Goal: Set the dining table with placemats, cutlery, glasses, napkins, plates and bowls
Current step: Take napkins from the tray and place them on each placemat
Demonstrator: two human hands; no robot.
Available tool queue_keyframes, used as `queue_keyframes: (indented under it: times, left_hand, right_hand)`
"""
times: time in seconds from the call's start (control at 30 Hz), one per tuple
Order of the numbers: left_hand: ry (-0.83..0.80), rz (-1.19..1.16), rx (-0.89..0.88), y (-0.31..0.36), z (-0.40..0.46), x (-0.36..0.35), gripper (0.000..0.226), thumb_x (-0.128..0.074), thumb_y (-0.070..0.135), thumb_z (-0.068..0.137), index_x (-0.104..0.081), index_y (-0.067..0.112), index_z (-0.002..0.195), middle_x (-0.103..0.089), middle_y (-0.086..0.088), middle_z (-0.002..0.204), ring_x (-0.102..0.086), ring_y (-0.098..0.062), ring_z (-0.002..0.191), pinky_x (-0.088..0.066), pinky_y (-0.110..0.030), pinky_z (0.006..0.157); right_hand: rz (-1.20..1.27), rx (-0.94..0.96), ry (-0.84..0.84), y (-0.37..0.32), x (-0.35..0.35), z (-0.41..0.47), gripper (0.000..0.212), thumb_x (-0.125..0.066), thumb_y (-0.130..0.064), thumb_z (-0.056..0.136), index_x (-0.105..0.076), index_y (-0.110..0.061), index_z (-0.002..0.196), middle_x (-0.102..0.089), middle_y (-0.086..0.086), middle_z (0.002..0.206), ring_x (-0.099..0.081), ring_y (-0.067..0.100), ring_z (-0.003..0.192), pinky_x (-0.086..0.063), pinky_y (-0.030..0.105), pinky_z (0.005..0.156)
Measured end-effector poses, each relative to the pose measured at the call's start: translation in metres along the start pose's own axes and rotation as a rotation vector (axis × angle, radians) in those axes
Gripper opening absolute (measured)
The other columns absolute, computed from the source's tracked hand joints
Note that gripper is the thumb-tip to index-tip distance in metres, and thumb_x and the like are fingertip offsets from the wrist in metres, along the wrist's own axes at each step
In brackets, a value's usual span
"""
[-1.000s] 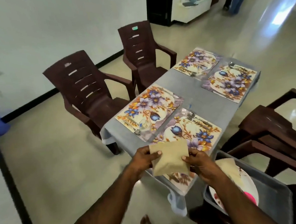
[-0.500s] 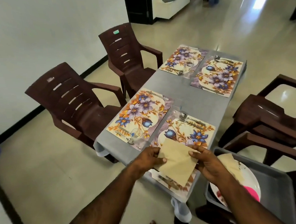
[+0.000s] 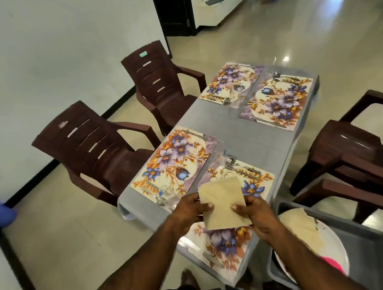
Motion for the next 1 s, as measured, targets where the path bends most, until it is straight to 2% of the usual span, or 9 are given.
queue_keyframes:
  times: [0.17, 0.23, 0.33, 0.47, 0.57, 0.73, 0.8, 0.9, 1.0]
  left_hand:
    - [-0.067, 0.173, -0.008, 0.011, 0.015, -0.006, 0.026, -0.076, 0.010, 0.094, -0.076, 0.010, 0.119, -0.079, -0.008, 0.114, -0.074, -0.028, 0.106, -0.063, -0.040, 0.086]
    - [-0.035, 0.158, 0.033, 0.005, 0.026, -0.006, 0.006, -0.077, 0.010, 0.093, -0.077, 0.010, 0.100, -0.078, -0.009, 0.103, -0.073, -0.031, 0.093, -0.062, -0.043, 0.081]
    - [0.030, 0.162, 0.111, -0.011, 0.040, -0.009, 0.016, -0.079, 0.006, 0.090, -0.073, 0.012, 0.077, -0.074, -0.012, 0.088, -0.069, -0.029, 0.084, -0.058, -0.042, 0.076]
    - [0.042, 0.197, 0.104, -0.023, 0.056, -0.017, 0.007, -0.079, 0.007, 0.091, -0.072, 0.004, 0.092, -0.074, -0.011, 0.091, -0.070, -0.026, 0.085, -0.060, -0.037, 0.069]
    - [0.081, 0.256, 0.095, -0.027, 0.067, -0.017, 0.008, -0.078, 0.008, 0.092, -0.072, 0.004, 0.093, -0.072, -0.008, 0.087, -0.068, -0.022, 0.079, -0.059, -0.032, 0.064]
    - [0.206, 0.409, 0.100, -0.042, 0.091, -0.007, 0.013, -0.086, 0.011, 0.082, -0.074, 0.015, 0.078, -0.073, -0.004, 0.075, -0.068, -0.024, 0.068, -0.065, -0.049, 0.071]
    - [0.292, 0.518, 0.071, -0.051, 0.107, 0.001, 0.012, -0.086, 0.021, 0.080, -0.075, 0.020, 0.085, -0.077, -0.003, 0.085, -0.073, -0.026, 0.075, -0.065, -0.046, 0.076]
    - [0.384, 0.638, 0.044, -0.052, 0.106, 0.002, 0.018, -0.085, 0.029, 0.079, -0.072, 0.021, 0.089, -0.077, 0.000, 0.091, -0.073, -0.022, 0.081, -0.061, -0.035, 0.078]
    - [0.266, 0.328, 0.225, -0.065, 0.100, -0.007, 0.007, -0.072, 0.007, 0.086, -0.067, 0.007, 0.081, -0.073, -0.014, 0.080, -0.069, -0.027, 0.064, -0.060, -0.034, 0.057]
  right_hand:
    - [0.033, -0.049, 0.075, 0.004, 0.019, 0.006, 0.025, -0.072, -0.003, 0.090, -0.073, -0.006, 0.114, -0.078, 0.015, 0.108, -0.073, 0.033, 0.096, -0.059, 0.043, 0.082]
    - [0.018, -0.091, 0.141, 0.009, 0.030, 0.015, 0.025, -0.074, -0.002, 0.090, -0.073, -0.005, 0.115, -0.078, 0.016, 0.107, -0.072, 0.036, 0.096, -0.060, 0.044, 0.080]
    - [-0.114, -0.164, 0.163, 0.013, 0.039, 0.024, 0.030, -0.076, 0.001, 0.088, -0.072, -0.002, 0.118, -0.078, 0.015, 0.108, -0.073, 0.037, 0.100, -0.061, 0.045, 0.080]
    - [-0.188, -0.180, 0.196, 0.014, 0.048, 0.035, 0.027, -0.078, -0.003, 0.089, -0.073, -0.005, 0.115, -0.079, 0.011, 0.107, -0.074, 0.030, 0.097, -0.061, 0.040, 0.072]
    - [-0.196, -0.175, 0.263, 0.015, 0.054, 0.047, 0.023, -0.079, -0.011, 0.091, -0.074, -0.006, 0.112, -0.079, 0.011, 0.102, -0.075, 0.027, 0.088, -0.061, 0.037, 0.069]
    - [-0.305, -0.161, 0.333, 0.019, 0.064, 0.067, 0.024, -0.079, -0.012, 0.092, -0.073, -0.004, 0.113, -0.078, 0.010, 0.098, -0.075, 0.025, 0.085, -0.062, 0.035, 0.067]
    - [-0.359, -0.166, 0.360, 0.024, 0.068, 0.078, 0.025, -0.077, -0.011, 0.093, -0.073, -0.002, 0.116, -0.077, 0.013, 0.101, -0.073, 0.026, 0.085, -0.062, 0.037, 0.071]
    - [-0.464, -0.151, 0.377, 0.030, 0.071, 0.084, 0.029, -0.079, -0.010, 0.091, -0.074, -0.001, 0.119, -0.077, 0.016, 0.111, -0.073, 0.029, 0.093, -0.061, 0.046, 0.088]
    - [-0.642, -0.129, 0.411, 0.035, 0.074, 0.090, 0.031, -0.082, -0.017, 0.089, -0.076, -0.004, 0.116, -0.078, 0.012, 0.111, -0.073, 0.027, 0.095, -0.060, 0.045, 0.092]
Point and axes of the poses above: each hand's wrist, its own z-axis towards the middle knuckle, its own x-axis out of the back of the hand, y = z × x, the point moved 3 cm from there along z, towards the middle knuckle
